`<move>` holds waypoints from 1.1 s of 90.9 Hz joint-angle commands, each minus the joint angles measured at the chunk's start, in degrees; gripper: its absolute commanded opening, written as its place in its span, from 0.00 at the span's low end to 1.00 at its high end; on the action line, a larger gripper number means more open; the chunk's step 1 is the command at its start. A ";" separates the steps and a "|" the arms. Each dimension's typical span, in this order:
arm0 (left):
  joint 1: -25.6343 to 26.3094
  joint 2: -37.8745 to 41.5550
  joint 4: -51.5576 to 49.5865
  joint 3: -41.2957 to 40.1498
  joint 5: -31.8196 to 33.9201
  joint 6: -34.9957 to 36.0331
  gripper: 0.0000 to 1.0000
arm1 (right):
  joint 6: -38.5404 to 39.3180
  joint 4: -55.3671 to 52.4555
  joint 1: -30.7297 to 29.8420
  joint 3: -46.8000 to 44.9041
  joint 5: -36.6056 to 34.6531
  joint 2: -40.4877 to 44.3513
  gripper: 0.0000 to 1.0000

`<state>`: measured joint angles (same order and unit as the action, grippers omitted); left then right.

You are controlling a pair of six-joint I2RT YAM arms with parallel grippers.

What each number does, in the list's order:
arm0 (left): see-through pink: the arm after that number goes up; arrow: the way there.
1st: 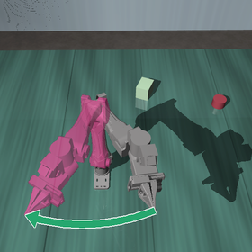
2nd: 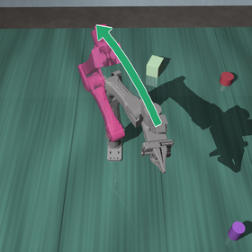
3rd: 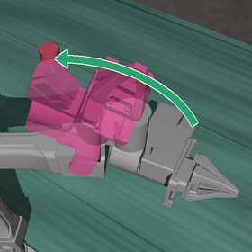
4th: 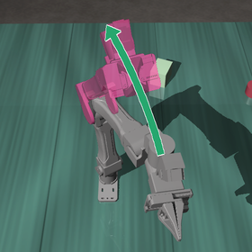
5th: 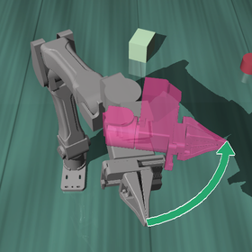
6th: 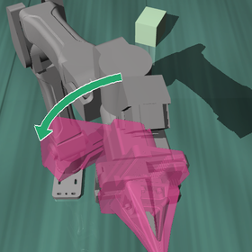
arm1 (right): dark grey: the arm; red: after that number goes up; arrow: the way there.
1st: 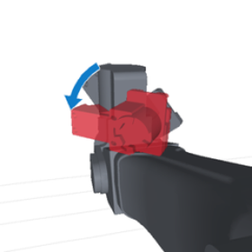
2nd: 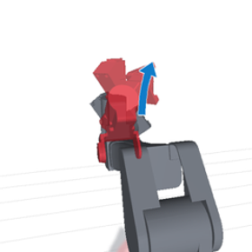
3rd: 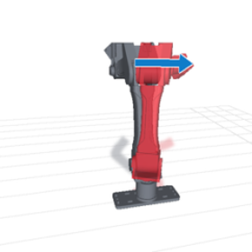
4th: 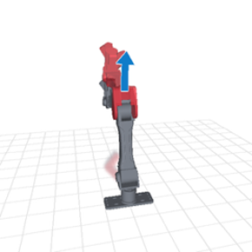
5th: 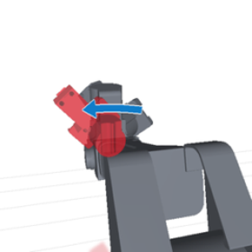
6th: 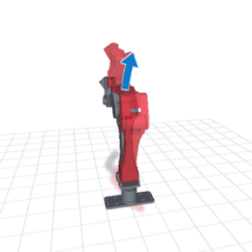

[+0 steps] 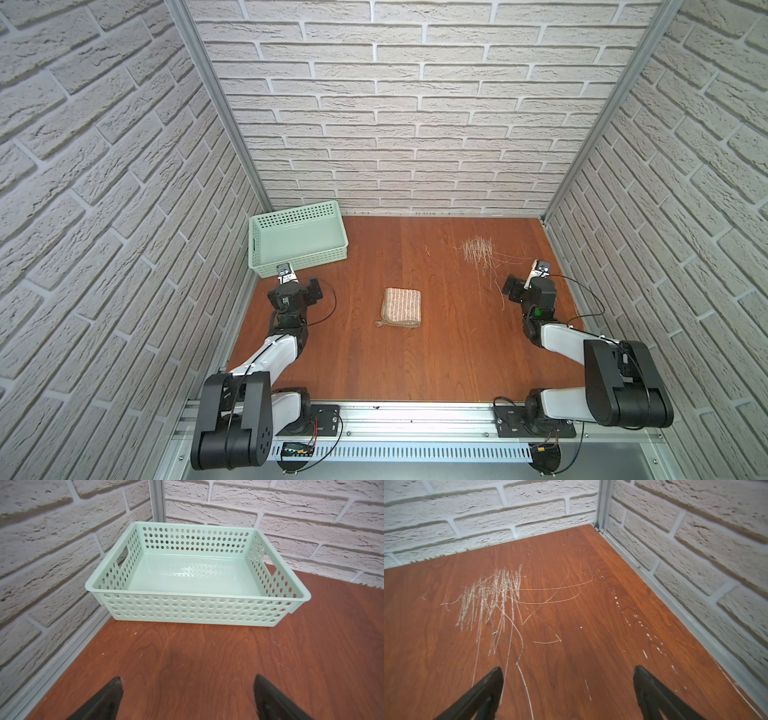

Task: Fold the square dishcloth
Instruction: Reset both arms

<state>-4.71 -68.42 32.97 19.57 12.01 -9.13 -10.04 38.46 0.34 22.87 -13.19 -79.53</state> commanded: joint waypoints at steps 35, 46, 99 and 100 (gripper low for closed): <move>-0.39 -18.24 25.53 -2.98 -10.21 5.48 0.98 | 4.00 12.89 0.13 -1.20 9.88 -8.32 0.99; -0.41 -20.17 20.54 0.89 -11.10 5.88 0.98 | 4.12 11.67 -0.12 -0.83 9.37 -8.04 0.99; -2.06 -20.26 17.00 2.75 -14.34 5.17 0.98 | 4.68 10.87 -0.76 -0.32 8.23 -8.27 0.99; -2.06 -20.26 16.98 2.75 -14.36 5.17 0.98 | 4.73 10.73 -0.81 -0.21 8.16 -8.27 0.99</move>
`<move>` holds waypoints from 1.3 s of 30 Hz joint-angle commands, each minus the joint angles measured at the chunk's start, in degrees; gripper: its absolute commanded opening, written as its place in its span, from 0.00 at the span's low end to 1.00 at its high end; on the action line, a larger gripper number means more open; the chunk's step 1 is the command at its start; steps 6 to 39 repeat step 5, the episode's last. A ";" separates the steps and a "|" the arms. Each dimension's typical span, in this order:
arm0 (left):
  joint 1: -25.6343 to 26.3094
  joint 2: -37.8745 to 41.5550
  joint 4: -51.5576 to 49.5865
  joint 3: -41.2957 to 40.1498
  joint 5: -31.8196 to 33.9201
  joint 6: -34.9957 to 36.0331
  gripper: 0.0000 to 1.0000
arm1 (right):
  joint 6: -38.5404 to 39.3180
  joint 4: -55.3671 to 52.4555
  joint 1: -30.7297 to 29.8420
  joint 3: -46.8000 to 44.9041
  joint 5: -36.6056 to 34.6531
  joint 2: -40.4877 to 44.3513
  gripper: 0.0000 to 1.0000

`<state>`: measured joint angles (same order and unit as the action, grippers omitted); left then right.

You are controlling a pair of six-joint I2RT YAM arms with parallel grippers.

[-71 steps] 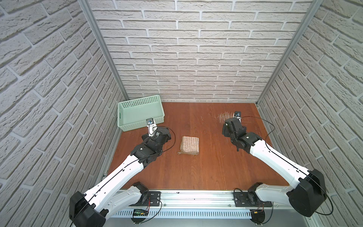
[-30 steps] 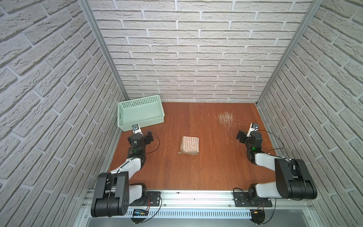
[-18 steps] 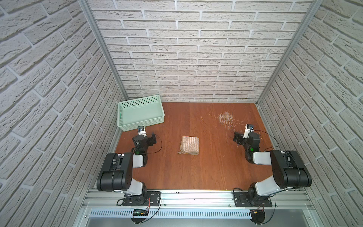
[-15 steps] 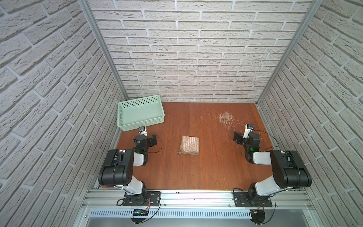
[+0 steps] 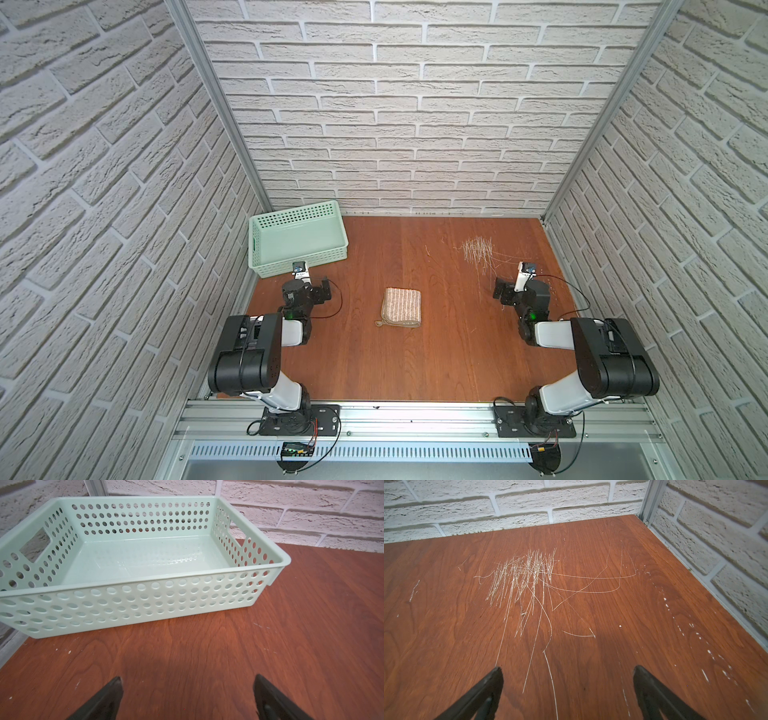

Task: Fold the square dishcloth
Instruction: Reset both arms

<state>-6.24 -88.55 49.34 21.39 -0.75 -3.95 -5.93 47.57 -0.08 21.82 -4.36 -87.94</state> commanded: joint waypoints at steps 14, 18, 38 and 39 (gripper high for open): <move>-0.53 -0.13 0.53 0.94 -1.56 -0.01 0.98 | 0.65 1.64 -0.52 0.81 -0.78 0.23 0.99; -0.53 -0.13 0.53 0.94 -1.56 -0.01 0.98 | 0.65 1.64 -0.52 0.81 -0.78 0.23 0.99; -0.53 -0.13 0.53 0.94 -1.56 -0.01 0.98 | 0.65 1.64 -0.52 0.81 -0.78 0.23 0.99; -0.53 -0.13 0.53 0.94 -1.56 -0.01 0.98 | 0.65 1.64 -0.52 0.81 -0.78 0.23 0.99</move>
